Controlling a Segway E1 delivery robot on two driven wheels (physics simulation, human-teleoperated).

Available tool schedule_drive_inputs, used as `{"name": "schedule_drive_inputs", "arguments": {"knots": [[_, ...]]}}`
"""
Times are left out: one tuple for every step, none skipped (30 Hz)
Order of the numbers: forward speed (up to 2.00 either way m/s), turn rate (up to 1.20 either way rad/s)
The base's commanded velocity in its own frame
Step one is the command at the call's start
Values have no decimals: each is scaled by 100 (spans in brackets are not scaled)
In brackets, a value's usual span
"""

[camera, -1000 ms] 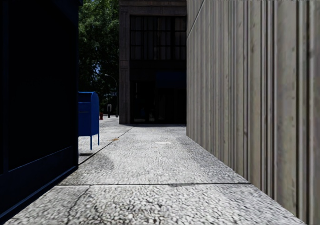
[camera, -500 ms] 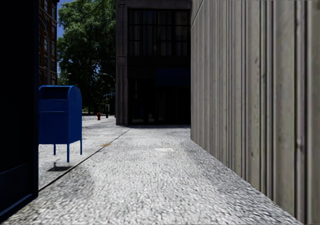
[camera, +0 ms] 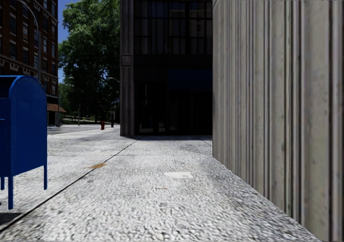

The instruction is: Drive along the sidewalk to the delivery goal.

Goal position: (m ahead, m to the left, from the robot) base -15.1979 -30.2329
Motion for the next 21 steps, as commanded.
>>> {"name": "schedule_drive_inputs", "arguments": {"knots": [[199, 0], [200, 0], [200, 0], [200, 0], [200, 0], [200, 0], [200, 0], [200, 0], [200, 0], [200, 0], [200, 0], [200, 0], [200, 0], [200, 0], [200, 0], [200, 0], [200, 0], [200, 0], [200, 0], [200, 0], [200, 0]]}}
